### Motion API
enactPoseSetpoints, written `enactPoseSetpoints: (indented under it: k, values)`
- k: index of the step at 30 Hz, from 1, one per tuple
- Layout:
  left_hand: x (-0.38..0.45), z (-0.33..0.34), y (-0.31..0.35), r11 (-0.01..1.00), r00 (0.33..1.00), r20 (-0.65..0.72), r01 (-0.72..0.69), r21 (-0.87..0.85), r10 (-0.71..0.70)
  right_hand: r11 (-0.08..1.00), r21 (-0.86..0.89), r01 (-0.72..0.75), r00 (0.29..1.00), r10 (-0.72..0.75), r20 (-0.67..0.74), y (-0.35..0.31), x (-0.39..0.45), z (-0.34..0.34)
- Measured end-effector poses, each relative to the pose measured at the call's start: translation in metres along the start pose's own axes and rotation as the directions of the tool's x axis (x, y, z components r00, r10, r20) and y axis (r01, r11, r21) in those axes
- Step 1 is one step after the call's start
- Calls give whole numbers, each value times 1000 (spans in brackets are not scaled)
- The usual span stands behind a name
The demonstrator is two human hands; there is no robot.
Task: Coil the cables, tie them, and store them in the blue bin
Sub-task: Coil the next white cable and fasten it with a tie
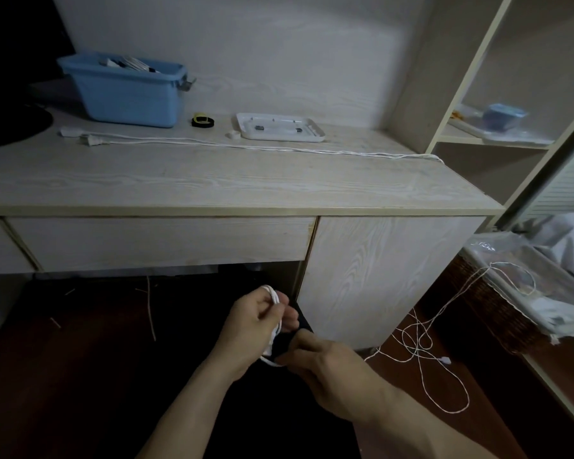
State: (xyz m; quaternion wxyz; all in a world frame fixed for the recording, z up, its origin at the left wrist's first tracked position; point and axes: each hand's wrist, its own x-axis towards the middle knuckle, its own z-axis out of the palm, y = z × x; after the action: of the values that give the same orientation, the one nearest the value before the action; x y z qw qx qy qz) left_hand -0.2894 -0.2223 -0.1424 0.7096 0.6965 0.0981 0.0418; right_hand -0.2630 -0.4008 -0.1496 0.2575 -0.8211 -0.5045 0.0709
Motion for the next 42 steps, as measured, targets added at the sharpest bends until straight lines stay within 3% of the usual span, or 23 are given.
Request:
enactPoseSetpoints:
  k: [3, 6, 10, 14, 16, 18, 21, 23, 25, 28, 33, 38, 42]
  values:
    - [-4, -9, 6, 932, 976, 211, -31, 360, -48, 1000, 15, -9, 993, 11, -121, 7, 0, -5]
    - [-9, -7, 15, 911, 926, 345, -1, 411, -155, 997, 68, -45, 962, 62, -267, 9, 0, -8]
    - [-12, -3, 17, 928, 856, 436, 123, 351, -278, 987, 81, -137, 927, 156, -341, 12, -1, -10]
    - [-12, -1, 17, 975, 849, 484, 146, 167, -211, 985, 154, -77, 937, 124, -325, 12, 1, -14]
    - [-12, -1, 15, 983, 862, 481, 183, -3, -159, 955, 292, -55, 952, 138, -272, 11, 2, -10]
    - [-12, 0, 10, 955, 882, 458, 222, -199, -109, 852, 513, -106, 951, 238, -198, 8, 4, -8]
    - [-8, 2, 7, 850, 867, 483, 343, -400, -122, 542, 831, -129, 908, 400, -121, -4, 9, -6]
    - [-6, 3, 5, 805, 841, 528, 393, -445, -119, 394, 910, -131, 876, 476, -80, -6, 12, -7]
    - [-6, 6, 3, 800, 848, 521, 377, -467, -95, 361, 923, -133, 858, 508, -75, -1, 12, -7]
    - [-7, 11, -1, 712, 896, 428, 376, -593, -117, 366, 922, -126, 849, 521, -91, 4, 12, -8]
    - [3, -1, -3, 498, 966, 173, 247, -831, -190, 527, 815, -242, 829, 549, -109, 16, 5, -15]
    - [13, -28, -6, 321, 972, -57, 20, -947, -228, 644, 601, -474, 819, 573, 33, 27, -1, -17]
    - [16, -44, -5, 208, 959, -155, -106, -972, -235, 747, 465, -475, 858, 510, 57, 28, -4, -15]
